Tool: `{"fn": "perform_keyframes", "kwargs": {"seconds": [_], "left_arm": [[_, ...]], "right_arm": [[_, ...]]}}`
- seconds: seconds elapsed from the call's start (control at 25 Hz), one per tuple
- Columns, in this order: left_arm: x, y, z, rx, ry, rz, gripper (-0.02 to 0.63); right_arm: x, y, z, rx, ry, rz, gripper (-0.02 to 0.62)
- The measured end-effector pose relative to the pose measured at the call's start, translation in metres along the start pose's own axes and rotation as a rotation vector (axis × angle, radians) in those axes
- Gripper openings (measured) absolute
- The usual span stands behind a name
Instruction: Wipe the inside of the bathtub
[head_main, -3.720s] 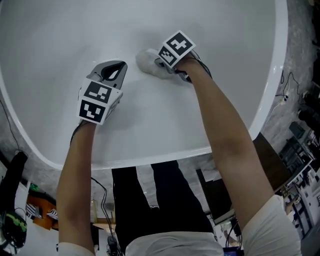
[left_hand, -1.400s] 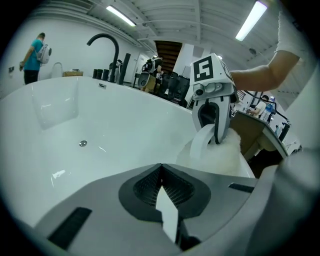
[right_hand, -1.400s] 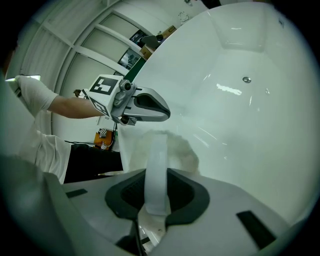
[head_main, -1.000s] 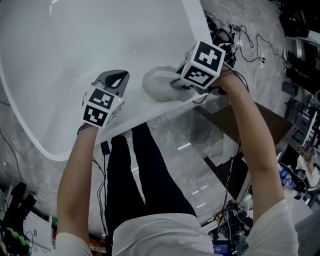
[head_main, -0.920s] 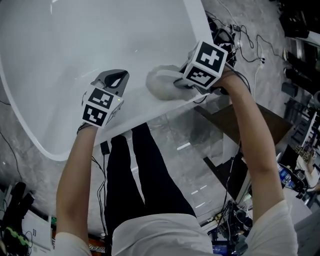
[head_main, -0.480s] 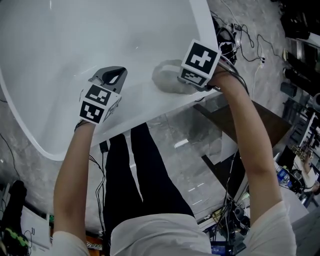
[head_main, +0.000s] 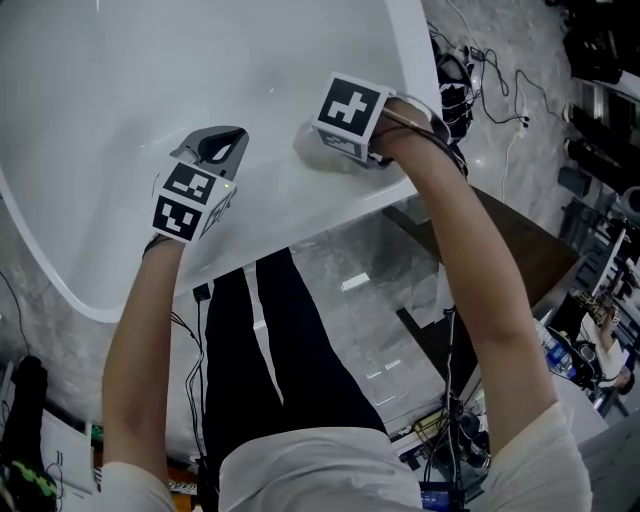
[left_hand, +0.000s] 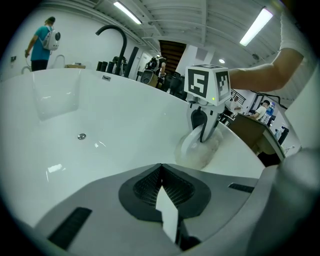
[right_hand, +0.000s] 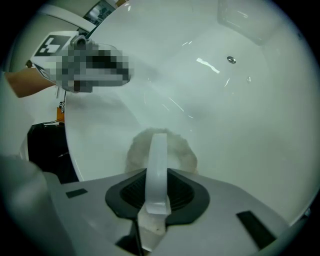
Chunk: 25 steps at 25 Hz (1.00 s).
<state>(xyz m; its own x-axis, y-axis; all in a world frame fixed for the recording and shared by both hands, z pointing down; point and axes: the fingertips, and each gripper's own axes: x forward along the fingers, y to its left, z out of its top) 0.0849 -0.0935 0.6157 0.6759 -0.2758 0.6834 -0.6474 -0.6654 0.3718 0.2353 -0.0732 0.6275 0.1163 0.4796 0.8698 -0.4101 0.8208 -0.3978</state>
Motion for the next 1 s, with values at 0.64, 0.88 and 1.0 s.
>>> {"fn": "perform_keyframes", "kwargs": {"seconds": [0.64,0.88,1.0], "left_arm": [[0.012,0.028,-0.019,-0.112,-0.008,0.024,0.011],[0.021,0.041,-0.031,-0.149,0.007,0.045,0.011],[0.027,0.048,-0.037,-0.173,0.013,0.055,0.011]], "right_arm": [[0.050,-0.027,0.041,0.075,0.001,-0.016,0.094],[0.071,-0.038,0.056,0.098,-0.018,-0.041,0.094],[0.082,-0.049,0.064,0.107,-0.024,-0.044,0.094]]}}
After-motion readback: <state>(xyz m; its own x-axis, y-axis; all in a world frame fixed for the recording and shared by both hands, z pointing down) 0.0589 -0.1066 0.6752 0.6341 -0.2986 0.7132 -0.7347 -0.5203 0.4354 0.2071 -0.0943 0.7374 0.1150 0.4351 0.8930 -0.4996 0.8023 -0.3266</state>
